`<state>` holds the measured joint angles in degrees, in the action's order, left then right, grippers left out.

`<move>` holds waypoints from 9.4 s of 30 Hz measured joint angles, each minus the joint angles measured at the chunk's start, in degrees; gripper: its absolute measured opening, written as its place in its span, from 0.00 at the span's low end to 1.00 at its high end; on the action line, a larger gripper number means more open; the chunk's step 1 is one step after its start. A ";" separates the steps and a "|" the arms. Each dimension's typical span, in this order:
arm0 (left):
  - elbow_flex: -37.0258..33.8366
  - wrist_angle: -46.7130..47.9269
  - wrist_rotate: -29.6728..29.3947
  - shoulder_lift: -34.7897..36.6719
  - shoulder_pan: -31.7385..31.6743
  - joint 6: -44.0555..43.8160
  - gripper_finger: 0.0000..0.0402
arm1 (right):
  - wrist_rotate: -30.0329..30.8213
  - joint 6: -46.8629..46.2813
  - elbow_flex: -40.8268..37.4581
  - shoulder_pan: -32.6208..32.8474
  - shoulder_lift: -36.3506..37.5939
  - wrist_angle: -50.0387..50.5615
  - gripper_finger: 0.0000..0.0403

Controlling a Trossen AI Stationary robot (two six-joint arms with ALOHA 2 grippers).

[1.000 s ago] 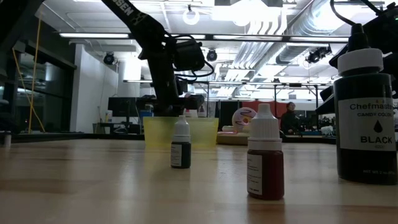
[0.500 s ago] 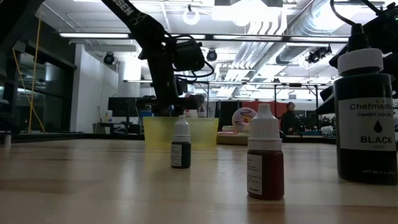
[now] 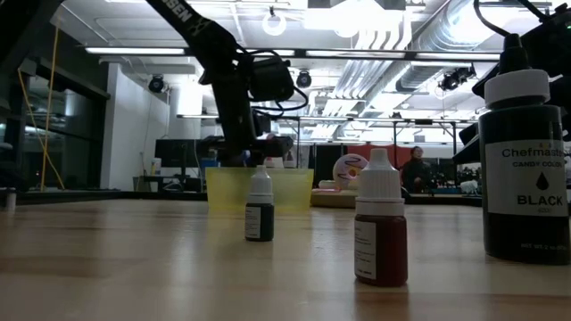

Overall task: Pick & Place food coloring
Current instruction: Put the small orange food coloring bottle into the bin

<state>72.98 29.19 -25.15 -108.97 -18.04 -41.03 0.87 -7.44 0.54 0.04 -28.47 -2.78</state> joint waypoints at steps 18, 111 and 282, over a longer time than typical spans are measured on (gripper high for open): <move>2.89 4.78 -3.95 10.27 -0.30 12.36 0.29 | 0.01 0.00 -0.02 -0.01 -0.02 0.01 0.00; -9.63 -23.91 39.63 0.28 34.16 58.28 0.43 | -0.01 0.00 0.00 0.01 -0.02 0.01 0.00; 5.32 -5.20 -2.86 -0.74 3.74 -1.44 0.11 | 0.01 0.00 0.00 0.01 0.00 0.01 0.00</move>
<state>78.30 23.99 -28.00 -109.71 -14.31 -42.47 0.89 -7.44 0.53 0.05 -28.47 -2.76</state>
